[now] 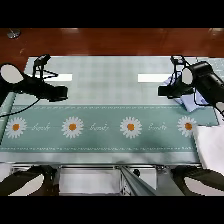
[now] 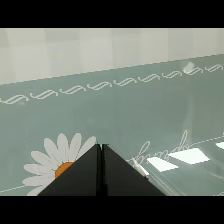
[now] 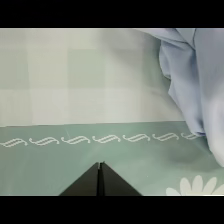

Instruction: Fold the shirts.

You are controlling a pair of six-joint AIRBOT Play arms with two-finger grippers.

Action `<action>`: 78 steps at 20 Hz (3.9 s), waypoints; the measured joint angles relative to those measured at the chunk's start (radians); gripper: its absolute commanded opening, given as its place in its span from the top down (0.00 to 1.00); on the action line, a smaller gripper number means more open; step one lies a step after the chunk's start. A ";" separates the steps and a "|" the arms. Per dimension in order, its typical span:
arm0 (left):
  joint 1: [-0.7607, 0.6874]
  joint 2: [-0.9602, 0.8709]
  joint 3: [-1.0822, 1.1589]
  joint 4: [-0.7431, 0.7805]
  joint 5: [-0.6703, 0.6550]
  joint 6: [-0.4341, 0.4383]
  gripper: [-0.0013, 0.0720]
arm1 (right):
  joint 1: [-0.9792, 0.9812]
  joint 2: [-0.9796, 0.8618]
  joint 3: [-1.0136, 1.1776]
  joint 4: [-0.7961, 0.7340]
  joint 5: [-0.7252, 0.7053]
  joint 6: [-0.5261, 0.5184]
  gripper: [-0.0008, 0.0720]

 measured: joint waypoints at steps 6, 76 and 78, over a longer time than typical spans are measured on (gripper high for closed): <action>0.000 0.000 0.000 0.000 0.000 0.000 0.95 | 0.000 0.000 0.000 0.000 0.000 0.000 0.96; 0.167 0.594 -0.257 -0.039 0.085 0.005 0.02 | 0.556 -0.029 0.035 0.759 -0.435 -0.108 0.13; 0.166 0.579 -0.257 -0.043 0.074 0.002 0.02 | 0.517 -0.057 0.047 0.839 -0.410 -0.163 0.13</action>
